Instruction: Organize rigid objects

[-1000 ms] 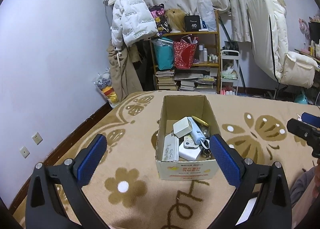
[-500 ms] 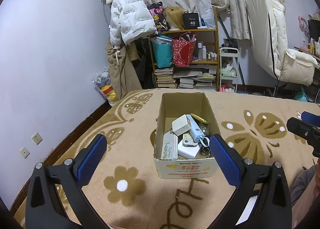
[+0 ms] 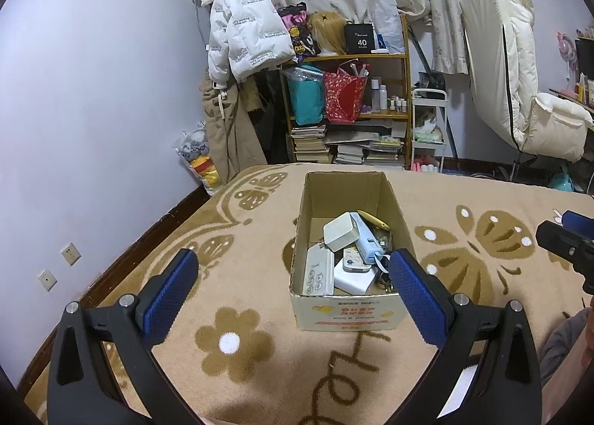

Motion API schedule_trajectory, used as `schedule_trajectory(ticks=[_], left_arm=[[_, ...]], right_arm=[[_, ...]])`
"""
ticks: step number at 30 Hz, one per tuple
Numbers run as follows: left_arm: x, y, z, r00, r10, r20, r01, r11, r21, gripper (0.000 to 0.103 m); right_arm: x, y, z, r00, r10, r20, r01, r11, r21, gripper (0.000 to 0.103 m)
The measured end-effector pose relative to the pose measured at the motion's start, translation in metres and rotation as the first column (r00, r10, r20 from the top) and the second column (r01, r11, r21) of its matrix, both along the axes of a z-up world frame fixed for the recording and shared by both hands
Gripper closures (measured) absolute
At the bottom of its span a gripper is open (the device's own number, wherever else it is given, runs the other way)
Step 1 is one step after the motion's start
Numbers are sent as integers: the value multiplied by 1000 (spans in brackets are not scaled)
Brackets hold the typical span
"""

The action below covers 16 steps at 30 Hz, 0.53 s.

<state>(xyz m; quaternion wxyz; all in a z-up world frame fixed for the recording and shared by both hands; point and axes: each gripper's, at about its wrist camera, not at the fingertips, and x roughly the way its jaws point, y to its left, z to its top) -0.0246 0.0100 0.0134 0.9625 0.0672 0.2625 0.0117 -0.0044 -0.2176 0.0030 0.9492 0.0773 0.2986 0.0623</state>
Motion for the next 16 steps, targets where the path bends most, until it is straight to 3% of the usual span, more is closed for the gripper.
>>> schedule_trajectory(ticks=[16], left_arm=[[-2, 1, 0, 1000, 1, 2, -1, 1000, -18, 1]], right_arm=[[0, 0, 1, 1000, 0, -2, 0, 1000, 2, 0]])
